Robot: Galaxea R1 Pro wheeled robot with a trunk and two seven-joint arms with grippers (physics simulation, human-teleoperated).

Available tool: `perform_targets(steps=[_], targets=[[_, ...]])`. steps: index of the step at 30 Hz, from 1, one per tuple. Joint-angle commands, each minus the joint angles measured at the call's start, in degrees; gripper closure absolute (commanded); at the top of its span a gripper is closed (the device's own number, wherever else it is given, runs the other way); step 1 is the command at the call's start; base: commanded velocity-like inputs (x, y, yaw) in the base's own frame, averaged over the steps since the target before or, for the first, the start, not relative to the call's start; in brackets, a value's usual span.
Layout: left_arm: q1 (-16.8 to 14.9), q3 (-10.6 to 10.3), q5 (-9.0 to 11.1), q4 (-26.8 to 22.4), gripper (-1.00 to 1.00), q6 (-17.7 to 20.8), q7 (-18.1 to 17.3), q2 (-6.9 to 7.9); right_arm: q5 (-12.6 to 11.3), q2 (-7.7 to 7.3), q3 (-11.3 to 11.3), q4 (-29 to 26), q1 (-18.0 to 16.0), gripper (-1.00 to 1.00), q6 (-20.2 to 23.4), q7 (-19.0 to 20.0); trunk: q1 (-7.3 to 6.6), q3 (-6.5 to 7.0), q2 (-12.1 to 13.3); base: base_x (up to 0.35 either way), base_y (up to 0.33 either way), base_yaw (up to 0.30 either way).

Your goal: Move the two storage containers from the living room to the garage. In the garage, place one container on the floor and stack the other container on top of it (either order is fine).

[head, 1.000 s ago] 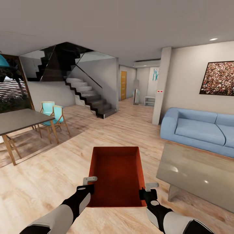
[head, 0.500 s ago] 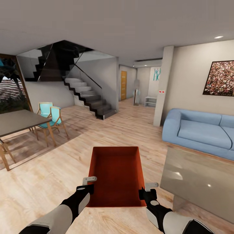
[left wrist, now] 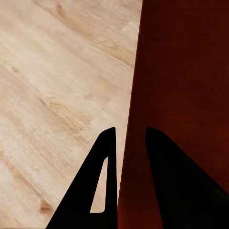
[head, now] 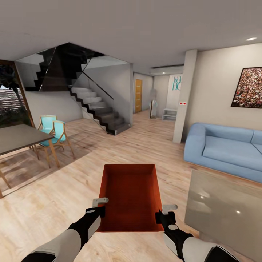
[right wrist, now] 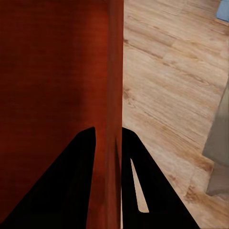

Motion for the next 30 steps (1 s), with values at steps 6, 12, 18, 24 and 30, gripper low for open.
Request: perform_targets(steps=[6, 12, 18, 24, 30], targets=[[-0.08, 2.48, 2.15, -0.25, 1.0, 0.4, 0.49, 0.51, 0.14, -0.07, -1.45, -0.1, -0.01, 1.0, -0.04, -0.11, 0.04, -0.08, -0.05, 0.322, 0.0, 0.0], [-0.08, 2.48, 2.15, -0.25, 1.0, 0.4, 0.49, 0.51, 0.14, -0.07, -1.45, -0.1, -0.01, 1.0, 0.02, -0.11, 0.04, -0.08, -0.05, 0.321, 0.0, 0.0], [-0.08, 2.48, 2.15, -0.25, 1.0, 0.4, 0.49, 0.51, 0.14, -0.02, -1.45, -0.1, -0.01, 1.0, 0.04, -0.04, 0.04, -0.08, -0.05, 0.322, 0.0, 0.0], [-0.09, 2.48, 2.15, -0.25, 1.0, 0.4, 0.49, 0.51, 0.14, -0.08, -1.45, -0.1, -0.01, 1.0, 0.04, -0.07, 0.04, -0.08, -0.05, 0.321, 0.0, 0.0], [-0.08, 2.48, 2.15, -0.25, 1.0, 0.4, 0.49, 0.51, 0.14, -0.07, -1.45, -0.1, -0.01, 1.0, 0.04, -0.09, 0.04, -0.08, -0.05, 0.321, 0.0, 0.0]])
